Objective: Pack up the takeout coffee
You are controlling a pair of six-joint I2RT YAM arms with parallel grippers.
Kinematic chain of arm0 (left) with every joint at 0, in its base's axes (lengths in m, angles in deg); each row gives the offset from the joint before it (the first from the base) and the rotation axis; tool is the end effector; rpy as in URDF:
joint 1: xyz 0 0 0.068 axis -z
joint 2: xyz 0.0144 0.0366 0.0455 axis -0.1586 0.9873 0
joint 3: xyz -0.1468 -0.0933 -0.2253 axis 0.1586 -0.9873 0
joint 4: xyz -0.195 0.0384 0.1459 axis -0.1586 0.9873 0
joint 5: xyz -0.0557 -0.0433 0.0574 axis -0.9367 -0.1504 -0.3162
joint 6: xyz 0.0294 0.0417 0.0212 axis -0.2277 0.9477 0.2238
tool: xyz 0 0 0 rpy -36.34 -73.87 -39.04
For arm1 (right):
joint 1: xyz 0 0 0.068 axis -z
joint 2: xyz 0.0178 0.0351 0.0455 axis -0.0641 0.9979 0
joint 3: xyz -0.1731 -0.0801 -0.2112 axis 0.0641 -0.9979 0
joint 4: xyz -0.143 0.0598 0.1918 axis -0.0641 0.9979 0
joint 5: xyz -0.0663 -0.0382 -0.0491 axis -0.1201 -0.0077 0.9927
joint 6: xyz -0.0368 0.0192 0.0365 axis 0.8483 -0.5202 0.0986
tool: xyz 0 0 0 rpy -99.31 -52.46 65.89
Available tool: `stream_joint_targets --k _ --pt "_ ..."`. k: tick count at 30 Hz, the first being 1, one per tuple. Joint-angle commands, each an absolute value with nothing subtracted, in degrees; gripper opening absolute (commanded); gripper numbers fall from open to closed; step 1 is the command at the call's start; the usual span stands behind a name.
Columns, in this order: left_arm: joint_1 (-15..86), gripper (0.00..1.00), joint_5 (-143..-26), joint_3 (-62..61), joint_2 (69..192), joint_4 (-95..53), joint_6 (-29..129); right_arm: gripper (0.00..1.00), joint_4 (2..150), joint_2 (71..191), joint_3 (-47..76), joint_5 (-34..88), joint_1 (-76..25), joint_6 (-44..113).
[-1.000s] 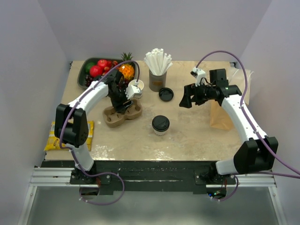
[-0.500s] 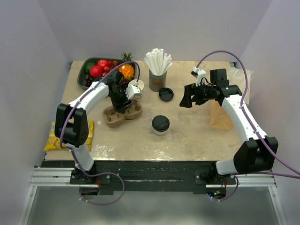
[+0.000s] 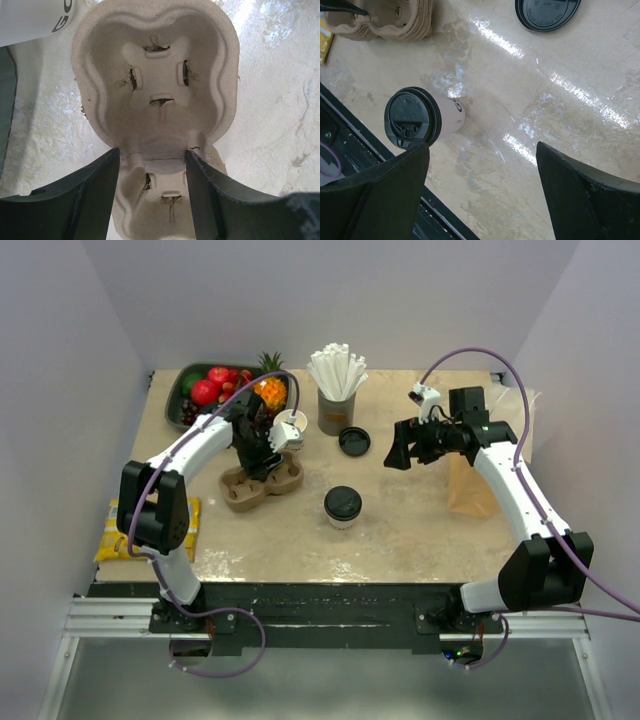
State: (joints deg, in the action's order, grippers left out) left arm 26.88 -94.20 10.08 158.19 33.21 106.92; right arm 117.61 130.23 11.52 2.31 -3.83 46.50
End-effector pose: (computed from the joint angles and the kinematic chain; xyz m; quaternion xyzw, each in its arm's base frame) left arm 0.3320 -0.1184 0.2517 0.5324 0.8194 -0.1136 0.1795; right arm 0.2723 0.0563 0.3351 -0.1977 0.8834 0.2701 0.3278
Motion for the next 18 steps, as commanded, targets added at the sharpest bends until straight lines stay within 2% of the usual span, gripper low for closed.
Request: stream_joint_targets --k 1,9,18 --pt "27.5 0.59 -94.1 10.4 159.6 34.6 106.1 0.91 116.1 129.3 11.6 1.1 -3.4 46.1" --pt "27.5 0.62 -95.8 10.2 159.0 35.0 105.3 0.91 116.3 129.9 12.1 1.0 -3.5 46.1" --pt "27.5 0.57 -93.5 9.4 159.8 34.3 104.0 0.91 116.4 130.3 12.6 1.0 -3.6 46.1"
